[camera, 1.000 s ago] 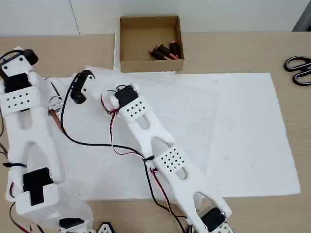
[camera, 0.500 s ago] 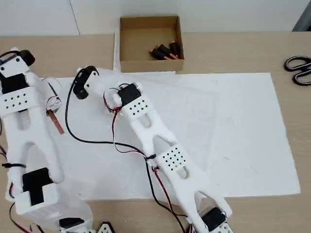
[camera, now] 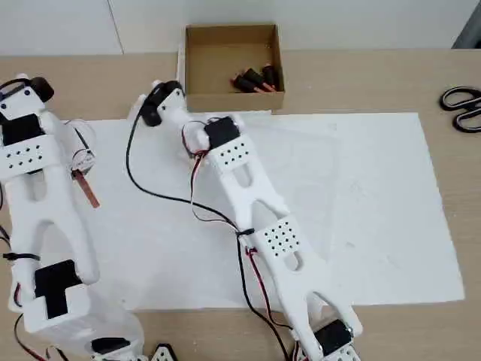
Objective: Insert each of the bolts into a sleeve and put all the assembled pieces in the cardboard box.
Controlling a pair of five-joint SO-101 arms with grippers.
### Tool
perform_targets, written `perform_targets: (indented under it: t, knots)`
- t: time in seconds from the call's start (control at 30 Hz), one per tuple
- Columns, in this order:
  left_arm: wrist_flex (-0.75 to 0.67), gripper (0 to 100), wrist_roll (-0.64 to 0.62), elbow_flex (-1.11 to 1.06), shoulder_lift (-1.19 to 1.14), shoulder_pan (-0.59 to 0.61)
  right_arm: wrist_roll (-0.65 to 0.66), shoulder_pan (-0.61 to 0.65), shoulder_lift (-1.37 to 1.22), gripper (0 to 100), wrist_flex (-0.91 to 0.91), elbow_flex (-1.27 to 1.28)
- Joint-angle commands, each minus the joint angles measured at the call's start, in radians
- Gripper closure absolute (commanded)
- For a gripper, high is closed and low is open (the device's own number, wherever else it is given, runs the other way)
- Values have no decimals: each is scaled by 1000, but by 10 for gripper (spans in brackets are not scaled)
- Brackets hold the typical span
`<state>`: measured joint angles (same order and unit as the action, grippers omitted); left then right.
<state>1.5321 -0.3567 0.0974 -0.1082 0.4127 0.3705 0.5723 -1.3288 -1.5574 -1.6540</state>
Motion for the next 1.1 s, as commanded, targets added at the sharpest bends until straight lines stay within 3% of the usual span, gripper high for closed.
perform_targets:
  t: [0.0, 0.2, 0.6, 0.83, 1.07]
  knots:
    - [-20, 995, -2, 7, 63, 0, -52, -31, 127, 993, -25, -26]
    - [-28, 995, -2, 7, 60, 0, -97, -42, 217, 994, -97, -26]
    - [-26, 995, 0, 7, 55, -3, -397, -162, 266, 995, -185, 8]
    - [-26, 995, 0, 7, 54, -3, -457, -165, 275, 995, -185, 215]
    - [-26, 995, 2, -4, 54, -3, -470, -150, 277, 987, -183, 244]
